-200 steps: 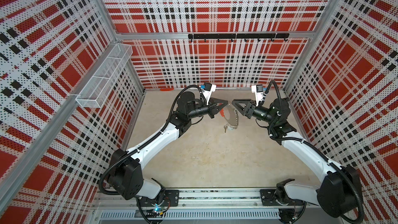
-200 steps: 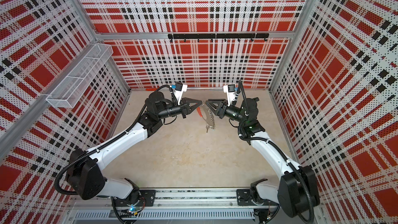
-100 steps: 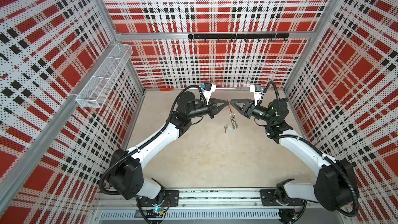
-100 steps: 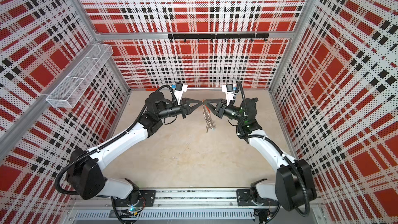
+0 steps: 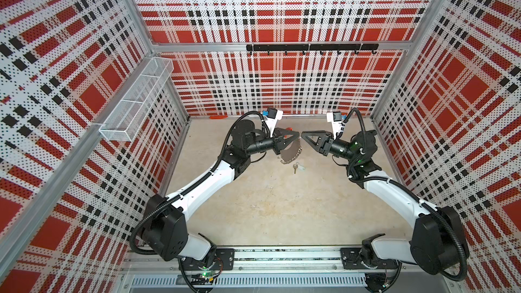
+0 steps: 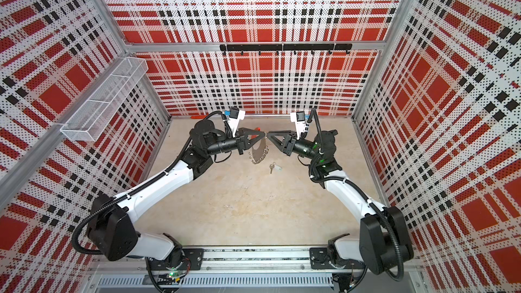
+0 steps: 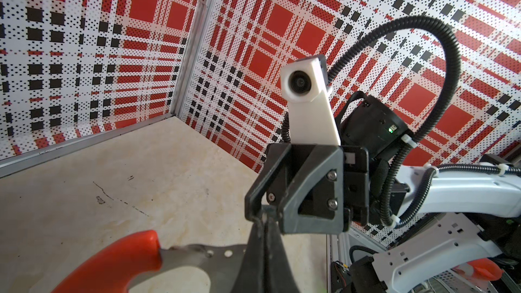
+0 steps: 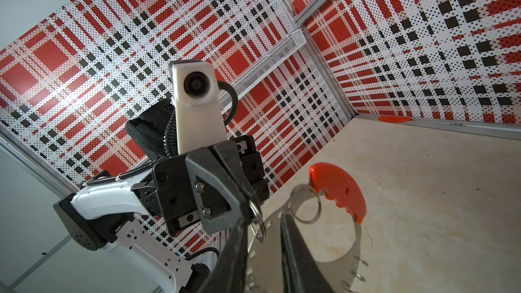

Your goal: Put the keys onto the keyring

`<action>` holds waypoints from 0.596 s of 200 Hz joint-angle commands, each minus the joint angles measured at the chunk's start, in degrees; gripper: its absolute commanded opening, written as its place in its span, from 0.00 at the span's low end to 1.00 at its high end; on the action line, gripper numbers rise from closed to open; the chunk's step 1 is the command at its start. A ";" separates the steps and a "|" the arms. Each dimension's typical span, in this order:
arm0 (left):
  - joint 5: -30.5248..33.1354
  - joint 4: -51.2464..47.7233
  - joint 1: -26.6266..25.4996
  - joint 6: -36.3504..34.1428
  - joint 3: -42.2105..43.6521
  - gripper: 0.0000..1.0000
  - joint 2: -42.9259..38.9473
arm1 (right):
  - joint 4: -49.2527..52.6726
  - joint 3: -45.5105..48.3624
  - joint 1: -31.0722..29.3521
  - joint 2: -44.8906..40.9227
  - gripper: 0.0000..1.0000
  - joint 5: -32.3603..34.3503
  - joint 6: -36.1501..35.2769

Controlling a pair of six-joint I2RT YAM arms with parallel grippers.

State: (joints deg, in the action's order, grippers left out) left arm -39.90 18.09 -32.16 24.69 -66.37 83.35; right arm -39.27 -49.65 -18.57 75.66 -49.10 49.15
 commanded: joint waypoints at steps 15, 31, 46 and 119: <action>-0.84 3.01 0.28 0.54 -2.23 0.00 -0.56 | -2.75 0.00 -0.41 0.62 0.23 -0.98 0.60; -0.82 3.01 0.27 0.62 -2.37 0.00 -0.47 | -3.09 -0.01 -0.73 0.80 0.20 -0.91 0.79; -0.88 3.01 0.21 0.63 -2.45 0.00 -0.47 | -3.51 0.00 -0.99 0.86 0.19 -0.91 1.00; -0.36 3.27 -0.53 0.98 -2.21 0.00 -0.01 | -2.92 0.76 -1.48 -0.29 0.00 0.14 0.18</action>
State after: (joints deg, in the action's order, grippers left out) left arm -39.90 18.63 -32.25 25.69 -66.81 83.37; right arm -41.43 -49.60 -19.59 76.18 -49.32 49.78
